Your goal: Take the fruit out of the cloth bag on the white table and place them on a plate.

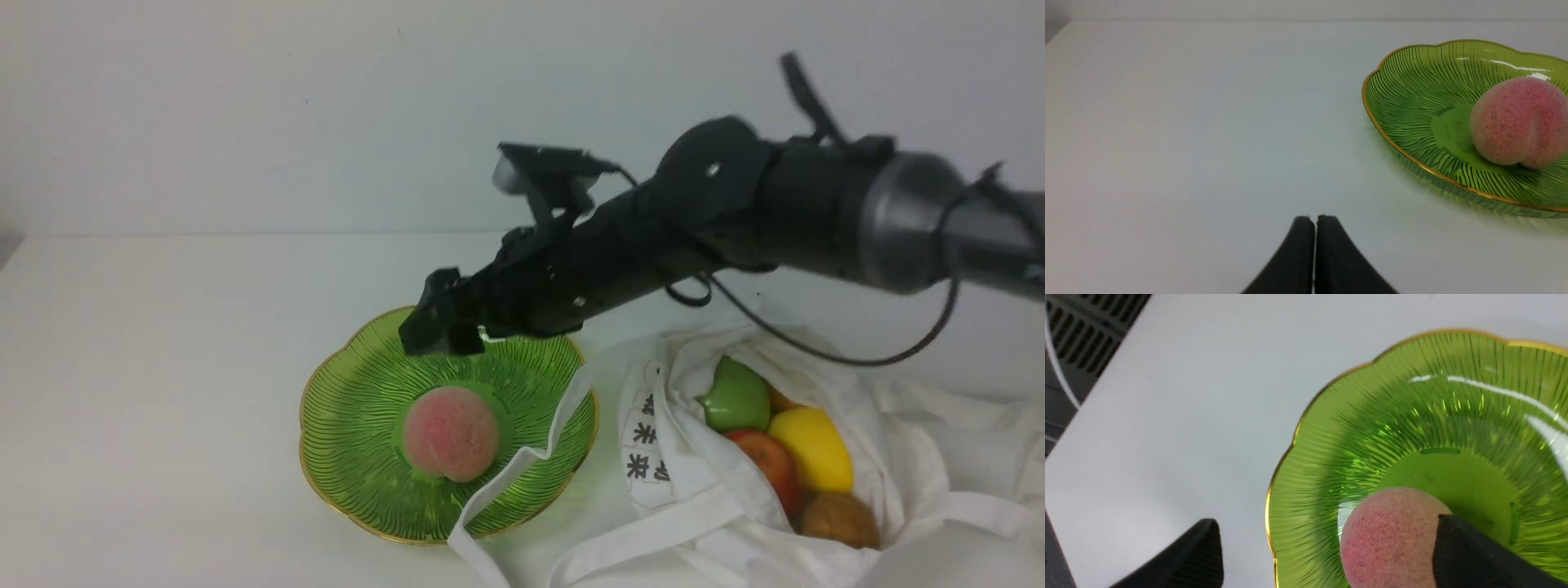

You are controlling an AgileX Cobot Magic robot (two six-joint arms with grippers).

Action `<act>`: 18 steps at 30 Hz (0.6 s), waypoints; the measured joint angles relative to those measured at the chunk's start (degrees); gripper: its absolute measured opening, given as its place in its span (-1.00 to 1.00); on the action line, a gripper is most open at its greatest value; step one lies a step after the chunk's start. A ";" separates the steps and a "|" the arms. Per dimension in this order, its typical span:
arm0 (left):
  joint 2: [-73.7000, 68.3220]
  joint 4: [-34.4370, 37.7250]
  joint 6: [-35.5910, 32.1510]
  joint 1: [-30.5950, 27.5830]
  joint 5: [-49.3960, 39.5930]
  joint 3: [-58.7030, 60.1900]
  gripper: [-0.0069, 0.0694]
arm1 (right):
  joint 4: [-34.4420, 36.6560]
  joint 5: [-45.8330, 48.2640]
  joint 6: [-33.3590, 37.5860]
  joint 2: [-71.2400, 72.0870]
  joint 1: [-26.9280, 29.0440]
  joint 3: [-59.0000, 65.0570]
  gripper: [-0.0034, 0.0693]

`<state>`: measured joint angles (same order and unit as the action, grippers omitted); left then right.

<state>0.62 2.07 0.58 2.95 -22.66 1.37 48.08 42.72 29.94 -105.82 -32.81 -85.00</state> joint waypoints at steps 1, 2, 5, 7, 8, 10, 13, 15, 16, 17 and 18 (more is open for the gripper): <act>0.00 0.00 0.00 0.00 0.00 0.00 -0.84 | -0.63 1.26 -0.24 1.75 0.85 0.00 0.71; 0.00 0.00 0.00 0.00 0.00 0.00 -0.84 | -1.83 2.57 -0.90 3.58 1.75 0.00 0.57; 0.00 0.00 -0.05 0.00 0.00 0.00 -0.84 | -6.20 7.13 -3.30 10.06 5.19 0.00 0.06; 0.00 0.00 -0.05 0.00 0.00 0.00 -0.84 | -9.97 10.05 -5.24 14.91 7.06 0.00 -0.39; 0.00 0.00 -0.05 0.00 0.00 0.00 -0.84 | -11.78 11.03 -6.39 17.12 8.12 0.00 -0.57; 0.00 0.00 -0.05 0.00 0.00 0.00 -0.84 | -16.67 12.11 -9.53 22.83 9.55 0.06 -0.82; 0.00 0.00 0.00 0.00 0.00 0.00 -0.84 | -24.63 7.21 -15.21 35.82 10.13 4.49 -0.93; 0.00 0.00 0.00 0.00 0.00 0.00 -0.84 | -25.97 0.82 -17.20 44.63 10.13 10.83 -0.94; 0.00 0.00 0.00 0.00 0.00 0.00 -0.84 | -26.03 -1.69 -17.52 47.62 10.13 14.15 -0.94; 0.00 0.00 0.00 0.00 0.00 0.00 -0.84 | -26.11 -5.69 -17.65 52.02 10.13 17.76 -0.94; 0.00 0.00 0.00 0.00 0.00 0.00 -0.84 | -26.11 -9.25 -17.79 55.48 10.13 21.55 -0.94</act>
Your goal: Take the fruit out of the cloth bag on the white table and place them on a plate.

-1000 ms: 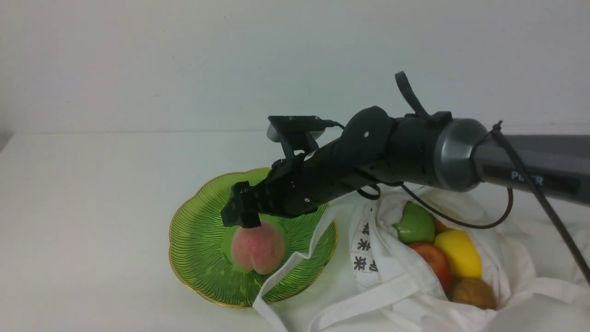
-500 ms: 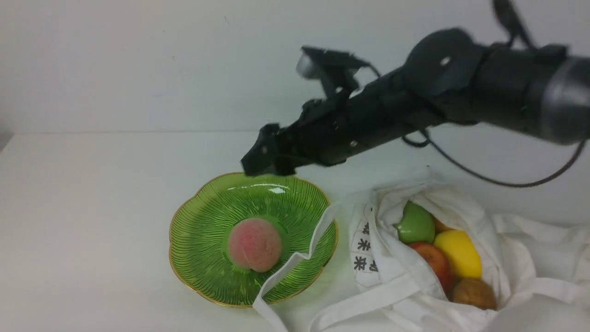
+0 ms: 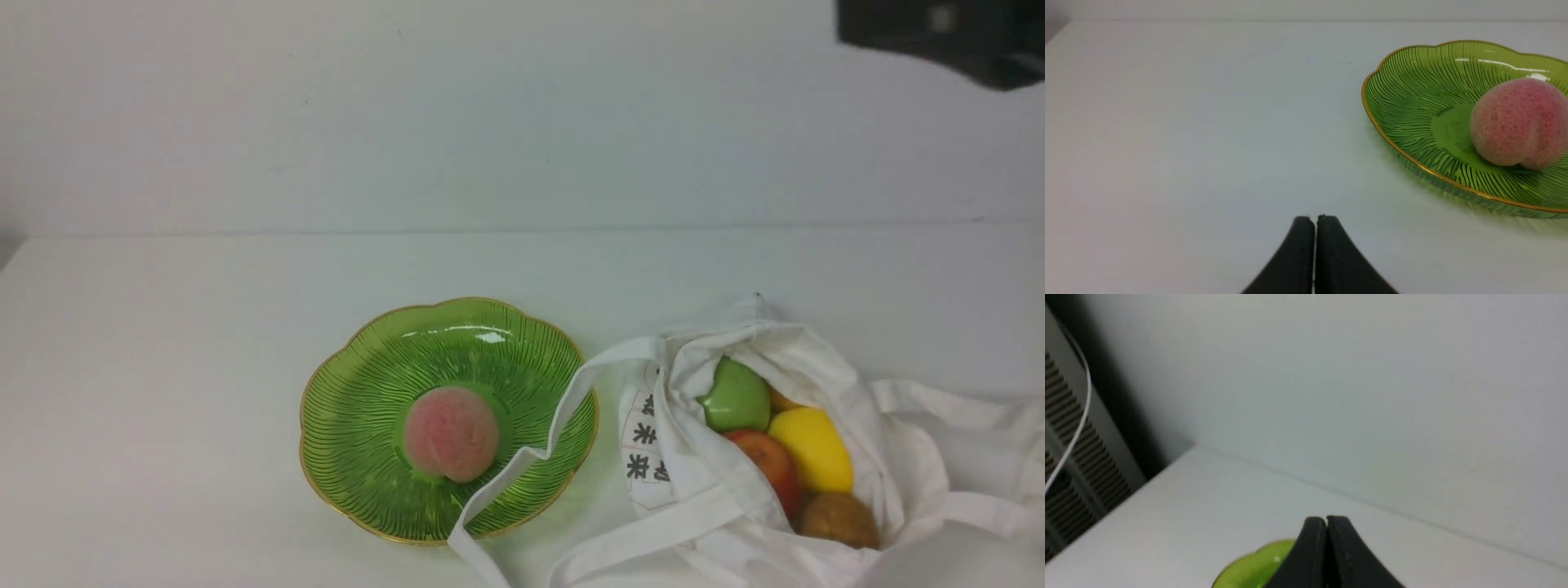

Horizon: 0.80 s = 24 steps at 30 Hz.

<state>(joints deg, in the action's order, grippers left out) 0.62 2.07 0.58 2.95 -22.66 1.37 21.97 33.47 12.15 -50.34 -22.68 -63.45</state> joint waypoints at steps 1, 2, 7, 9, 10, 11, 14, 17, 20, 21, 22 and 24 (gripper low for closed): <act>0.00 0.00 0.00 0.00 0.00 0.00 -0.84 | 0.00 -2.20 0.01 2.04 0.00 3.10 -0.94; 0.00 0.00 0.00 0.00 0.00 0.00 -0.84 | 0.00 -6.75 0.07 5.79 0.00 7.67 -0.94; 0.00 0.00 0.00 0.00 0.00 0.00 -0.84 | 0.00 -21.15 0.24 14.55 0.00 20.42 -0.94; 0.00 0.00 0.00 0.00 0.00 0.00 -0.84 | 0.00 -26.69 0.24 18.14 0.00 24.88 -0.94; 0.00 0.00 0.00 0.00 0.00 0.00 -0.84 | 0.05 -28.31 0.24 19.48 0.00 26.88 -0.94; 0.00 0.00 0.00 0.00 0.00 0.00 -0.84 | 0.11 -29.63 0.24 20.76 0.00 28.22 -0.94; 0.00 0.00 0.00 0.00 0.00 0.00 -0.84 | -0.21 -32.40 0.49 23.92 0.00 31.24 -0.94; 0.00 0.00 0.06 0.00 0.00 0.00 -0.84 | -2.08 -33.47 2.62 25.55 0.00 34.30 -0.94; 0.00 0.00 0.06 0.00 0.00 0.00 -0.84 | -4.73 -33.47 5.74 25.65 0.00 37.09 -0.94; 0.00 0.00 0.06 0.00 0.00 0.00 -0.84 | -5.29 -33.47 6.69 25.65 0.00 37.90 -0.94; 0.00 0.00 0.06 0.00 0.00 0.00 -0.84 | -6.50 -33.47 8.17 25.73 0.00 39.19 -0.94; 0.00 0.00 0.06 0.00 0.00 0.00 -0.84 | -7.55 -33.47 10.11 26.62 0.07 41.65 -0.94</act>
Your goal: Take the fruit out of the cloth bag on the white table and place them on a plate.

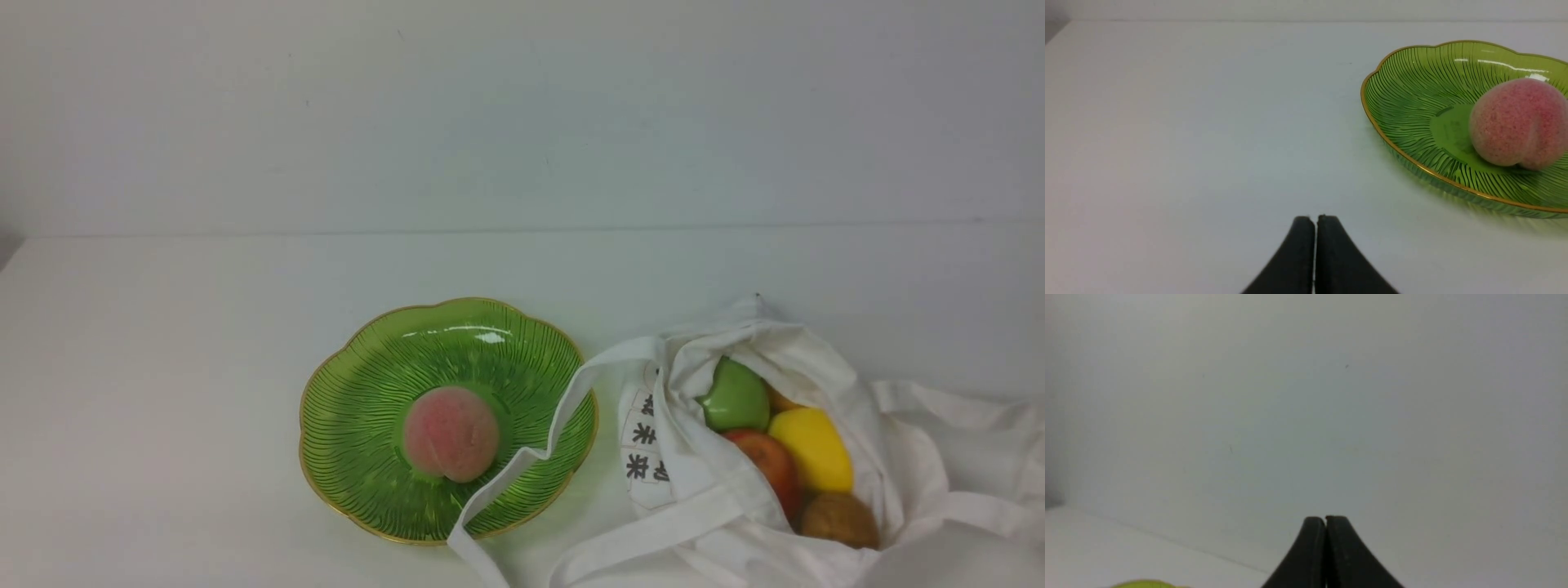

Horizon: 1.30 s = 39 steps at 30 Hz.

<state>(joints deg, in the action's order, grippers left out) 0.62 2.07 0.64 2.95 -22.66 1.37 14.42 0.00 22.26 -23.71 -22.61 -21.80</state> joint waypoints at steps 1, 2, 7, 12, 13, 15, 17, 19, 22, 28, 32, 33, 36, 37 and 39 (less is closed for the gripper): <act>0.00 0.00 0.00 0.00 0.00 0.00 -0.84 | -0.52 0.00 0.92 1.04 0.40 1.90 -0.94; 0.00 0.00 0.00 0.00 0.00 0.00 -0.84 | -0.67 0.00 1.39 1.65 1.07 2.92 -0.94; 0.00 0.00 0.00 0.00 0.00 0.00 -0.84 | 2.55 0.59 1.75 9.28 9.66 14.00 -0.94; 0.00 0.00 0.00 0.00 0.00 0.00 -0.84 | 10.08 5.09 1.91 19.28 17.48 23.09 -0.94; 0.00 0.00 0.00 0.00 0.00 0.00 -0.84 | 10.26 7.97 2.71 21.44 18.95 23.34 -0.94; 0.00 0.00 0.00 0.00 0.00 0.00 -0.84 | 10.26 11.49 3.57 23.21 20.70 23.42 -0.94; 0.00 0.00 0.00 0.00 0.00 0.00 -0.84 | 9.68 18.85 4.05 24.20 23.04 23.47 -0.94; 0.00 0.00 0.00 0.00 0.00 0.00 -0.84 | 9.05 21.34 3.29 24.20 24.02 23.41 -0.94; 0.00 0.00 0.00 0.00 0.00 0.00 -0.84 | 8.87 22.39 1.03 24.20 24.16 23.27 -0.94; 0.00 0.00 0.00 0.00 0.00 0.00 -0.84 | 8.87 22.83 -1.87 24.20 24.41 23.16 -0.94; 0.00 0.00 0.00 0.00 0.00 0.00 -0.84 | 7.27 22.83 -5.36 24.20 24.48 23.16 -0.94; 0.00 0.00 0.00 0.00 0.00 0.00 -0.84 | 6.63 22.83 -5.97 24.20 24.48 23.16 -0.94; 0.00 0.00 0.00 0.00 0.00 0.00 -0.84 | 0.02 22.77 -12.31 24.20 24.48 23.05 -0.94; 0.00 0.00 0.00 0.00 0.00 0.00 -0.84 | -2.48 22.58 -14.67 24.20 24.48 23.05 -0.94; 0.00 0.00 0.00 0.00 0.00 0.00 -0.84 | -6.85 22.25 -19.01 24.20 24.48 23.05 -0.94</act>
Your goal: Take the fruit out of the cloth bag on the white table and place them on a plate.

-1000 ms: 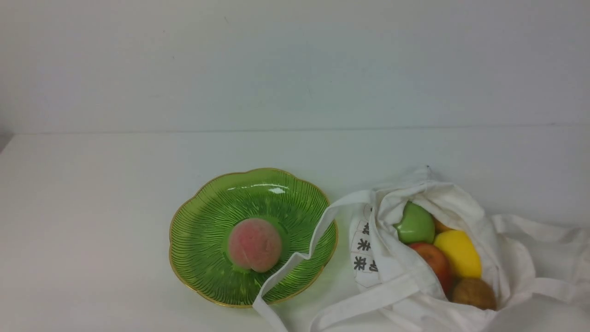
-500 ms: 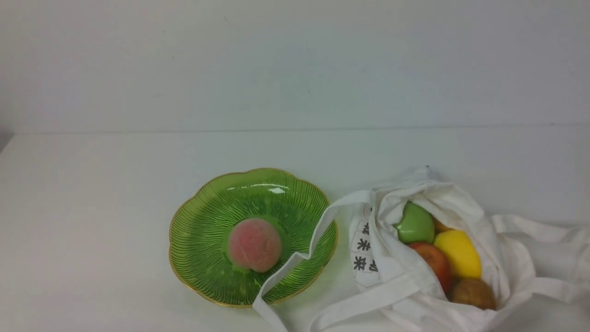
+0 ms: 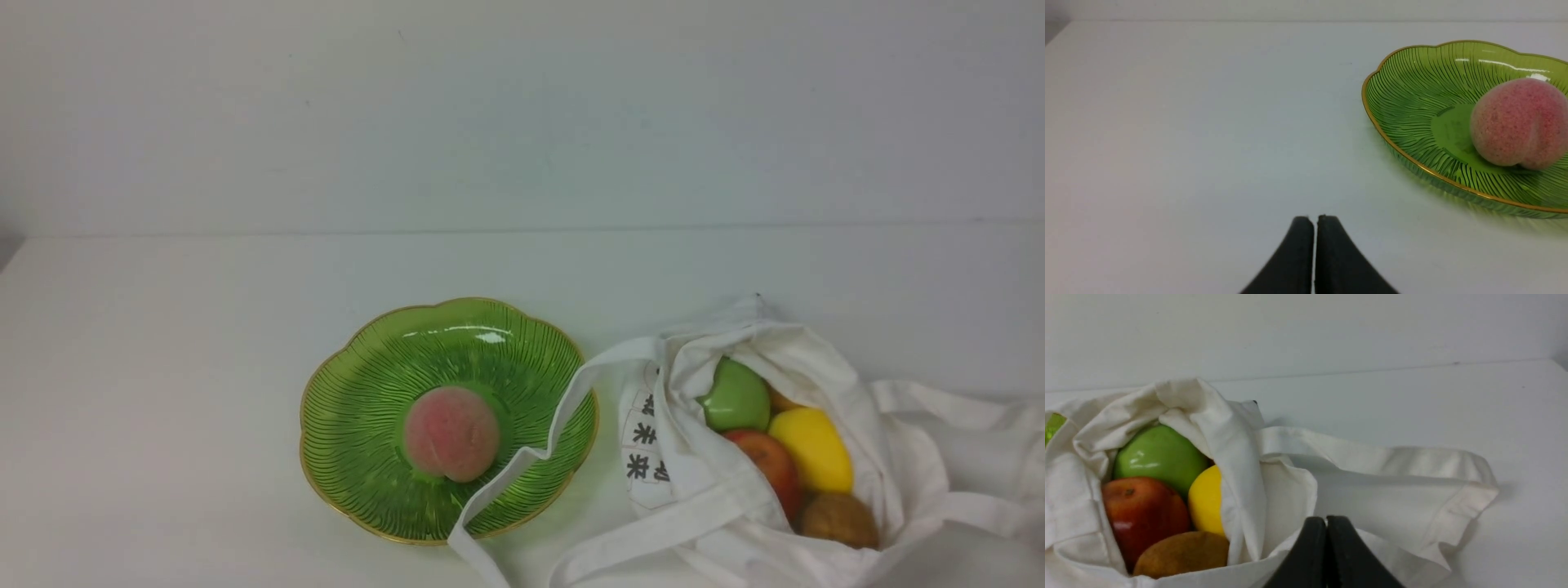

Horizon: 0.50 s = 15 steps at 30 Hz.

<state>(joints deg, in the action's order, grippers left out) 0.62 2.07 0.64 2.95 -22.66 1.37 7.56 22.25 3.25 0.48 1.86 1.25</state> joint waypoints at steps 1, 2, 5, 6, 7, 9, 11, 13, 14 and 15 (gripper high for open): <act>0.00 0.00 0.00 0.00 0.00 0.00 -0.84 | -0.59 -0.09 -0.55 0.00 0.00 0.00 -0.94; 0.00 0.00 0.00 0.00 0.00 0.00 -0.84 | -2.01 -0.15 -1.87 0.00 0.00 0.00 -0.94; 0.00 0.00 0.00 0.00 0.00 0.00 -0.84 | -3.11 -0.21 -2.79 0.00 0.00 0.00 -0.94; 0.00 0.00 0.00 0.00 0.00 0.00 -0.84 | -3.11 -0.21 -2.85 0.00 0.00 0.00 -0.94; 0.00 0.00 0.00 0.00 0.00 0.00 -0.84 | -3.11 -0.21 -2.89 0.00 0.00 0.00 -0.94; 0.00 0.00 0.00 0.00 0.00 0.00 -0.84 | -3.11 -0.23 -3.25 0.00 0.00 0.00 -0.94; 0.00 0.00 0.00 0.00 0.00 0.00 -0.84 | -3.11 -0.23 -3.25 0.00 0.00 0.00 -0.94; 0.00 0.00 0.00 0.00 0.00 0.00 -0.84 | -3.11 -0.23 -3.25 0.00 0.00 0.00 -0.94; 0.00 0.00 0.00 0.00 0.00 0.00 -0.84 | -3.11 -0.23 -3.25 0.00 0.00 0.00 -0.94; 0.00 0.00 0.00 0.00 0.00 0.00 -0.84 | -3.11 -0.23 -3.25 0.00 0.00 0.00 -0.94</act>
<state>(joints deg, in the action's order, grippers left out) 0.62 2.07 0.64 2.95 -22.66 1.37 4.45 22.02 0.00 0.48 1.86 1.25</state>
